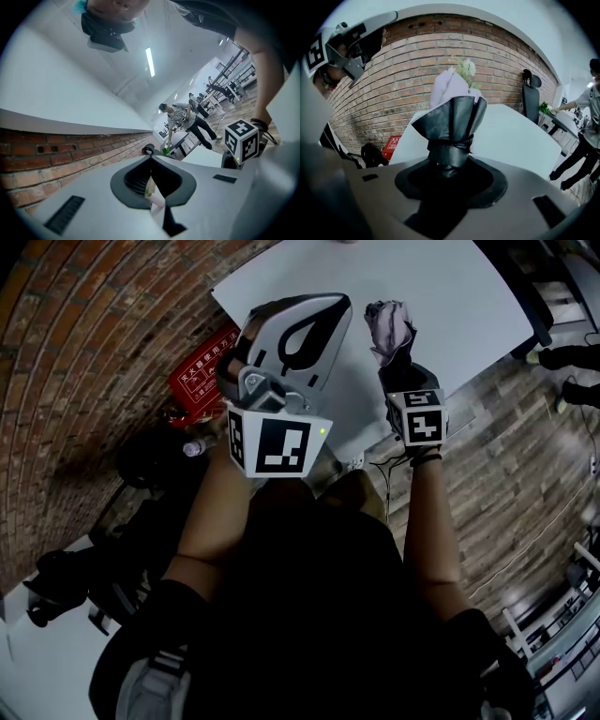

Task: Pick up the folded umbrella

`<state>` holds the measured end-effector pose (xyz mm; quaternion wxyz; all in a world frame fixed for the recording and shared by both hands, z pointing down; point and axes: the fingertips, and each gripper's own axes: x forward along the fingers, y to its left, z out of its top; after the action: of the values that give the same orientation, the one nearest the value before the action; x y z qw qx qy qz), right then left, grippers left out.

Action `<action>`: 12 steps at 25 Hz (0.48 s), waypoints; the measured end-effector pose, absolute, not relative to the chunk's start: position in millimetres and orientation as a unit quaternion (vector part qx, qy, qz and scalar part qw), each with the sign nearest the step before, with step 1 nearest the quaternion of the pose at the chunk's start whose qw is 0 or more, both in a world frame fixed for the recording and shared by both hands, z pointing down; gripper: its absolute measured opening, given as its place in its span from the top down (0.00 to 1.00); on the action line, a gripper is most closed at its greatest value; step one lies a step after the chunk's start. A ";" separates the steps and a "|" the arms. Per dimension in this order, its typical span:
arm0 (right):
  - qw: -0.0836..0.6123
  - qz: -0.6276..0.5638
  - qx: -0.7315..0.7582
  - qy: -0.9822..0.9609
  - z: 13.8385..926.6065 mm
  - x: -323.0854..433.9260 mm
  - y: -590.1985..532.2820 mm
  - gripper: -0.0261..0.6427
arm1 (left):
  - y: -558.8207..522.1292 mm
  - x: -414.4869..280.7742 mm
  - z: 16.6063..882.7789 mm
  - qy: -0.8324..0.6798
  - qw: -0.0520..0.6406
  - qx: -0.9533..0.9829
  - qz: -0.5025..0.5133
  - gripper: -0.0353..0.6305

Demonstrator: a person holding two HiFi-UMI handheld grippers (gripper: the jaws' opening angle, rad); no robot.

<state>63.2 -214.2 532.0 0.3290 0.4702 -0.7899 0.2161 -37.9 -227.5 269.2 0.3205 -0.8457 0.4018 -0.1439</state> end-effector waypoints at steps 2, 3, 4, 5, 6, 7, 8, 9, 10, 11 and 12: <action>0.319 0.196 0.470 -0.799 516.1 60.3 -217.0 0.65 | -225.9 -39.2 266.3 0.409 0.319 -0.843 -0.144 0.93; 0.315 0.187 0.470 -0.803 507.9 58.6 -218.2 0.65 | -224.8 -39.9 264.9 0.412 0.318 -0.842 -0.144 0.93; 0.311 0.178 0.469 -0.807 499.4 56.9 -219.2 0.65 | -223.6 -40.3 263.3 0.414 0.317 -0.841 -0.144 0.93; 0.306 0.168 0.470 -0.811 490.4 55.6 -220.4 0.65 | -222.2 -40.4 261.6 0.416 0.317 -0.840 -0.143 0.93; 0.300 0.157 0.471 -0.815 480.7 54.9 -221.7 0.65 | -220.9 -40.3 259.8 0.418 0.317 -0.840 -0.142 0.93; 0.292 0.145 0.474 -0.818 470.5 54.6 -223.2 0.65 | -219.7 -40.1 257.9 0.420 0.317 -0.838 -0.141 0.93; 0.282 0.133 0.477 -0.821 459.9 54.4 -224.4 0.65 | -218.6 -40.2 256.2 0.424 0.316 -0.837 -0.141 0.93; 0.273 0.121 0.480 -0.825 449.3 54.3 -225.4 0.65 | -217.6 -40.4 254.7 0.427 0.314 -0.836 -0.140 0.93; 0.264 0.109 0.483 -0.828 438.9 54.1 -226.2 0.65 | -216.9 -40.8 253.1 0.431 0.313 -0.835 -0.140 0.93; 0.257 0.097 0.484 -0.831 428.9 53.8 -226.8 0.65 | -216.3 -41.1 251.5 0.435 0.312 -0.833 -0.139 0.93; 0.251 0.084 0.485 -0.834 419.4 53.1 -227.3 0.65 | -215.9 -41.5 249.8 0.439 0.311 -0.831 -0.139 0.93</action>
<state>53.1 -227.3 419.4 0.2508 0.4847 -0.8337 0.0842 -41.5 -215.9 249.8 0.3115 -0.8313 0.4390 -0.1387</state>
